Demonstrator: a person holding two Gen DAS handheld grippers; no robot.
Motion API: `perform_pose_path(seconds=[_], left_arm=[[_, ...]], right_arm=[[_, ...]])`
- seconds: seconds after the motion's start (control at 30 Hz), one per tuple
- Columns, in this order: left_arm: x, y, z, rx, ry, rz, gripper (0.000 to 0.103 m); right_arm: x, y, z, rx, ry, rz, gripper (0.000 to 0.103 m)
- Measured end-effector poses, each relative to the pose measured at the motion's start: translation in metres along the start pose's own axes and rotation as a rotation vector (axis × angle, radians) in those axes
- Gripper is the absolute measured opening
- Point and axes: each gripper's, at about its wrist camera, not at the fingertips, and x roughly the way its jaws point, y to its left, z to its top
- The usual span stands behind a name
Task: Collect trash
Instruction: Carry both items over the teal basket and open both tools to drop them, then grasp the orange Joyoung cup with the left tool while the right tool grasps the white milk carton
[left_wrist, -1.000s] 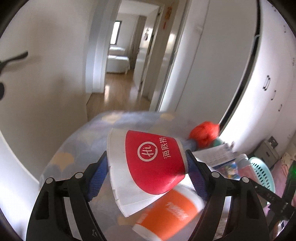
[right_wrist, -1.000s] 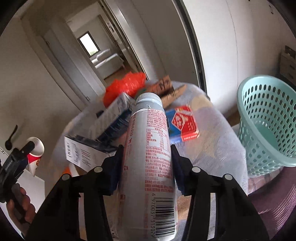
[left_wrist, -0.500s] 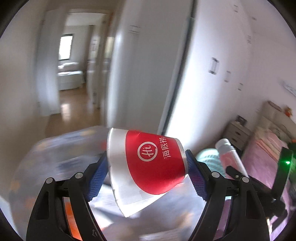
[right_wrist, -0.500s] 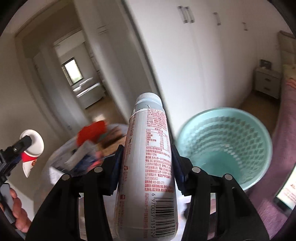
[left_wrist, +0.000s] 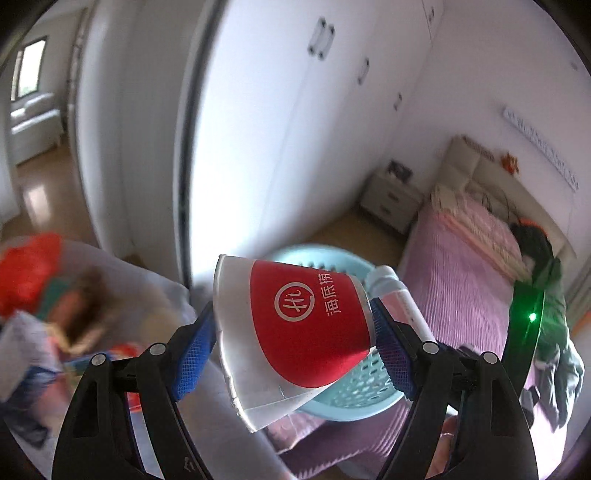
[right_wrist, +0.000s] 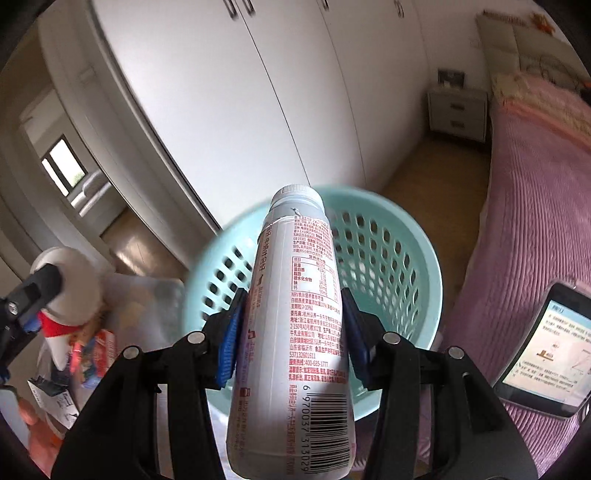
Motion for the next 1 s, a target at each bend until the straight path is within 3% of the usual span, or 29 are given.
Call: perform_pose_path(seconds=[0.13, 0.27, 0.37, 0.73, 1.0], left_arm=[[0.039, -0.007, -0.016, 0.001, 0.085, 0.003, 0.077], [0.063, -0.016, -0.028, 0.037, 0.134, 0.024, 0.078], [0.064, -0.011, -0.031, 0.034, 0.158, -0.006, 0.082], [0.005, -0.003, -0.029, -0.011, 0.038, -0.009, 0.083], [-0.063, 0.007, -0.04, -0.018, -0.064, 0.02, 0.083]], right_arm=[[0.025, -0.007, -0.002, 0.02, 0.07, -0.029, 0.046], [0.034, -0.008, -0.007, 0.025, 0.088, -0.038, 0.046], [0.028, -0.011, -0.005, 0.043, 0.077, -0.036, 0.047], [-0.021, -0.013, -0.01, 0.037, -0.017, 0.009, 0.049], [-0.047, 0.023, -0.025, -0.04, -0.059, 0.096, 0.049]])
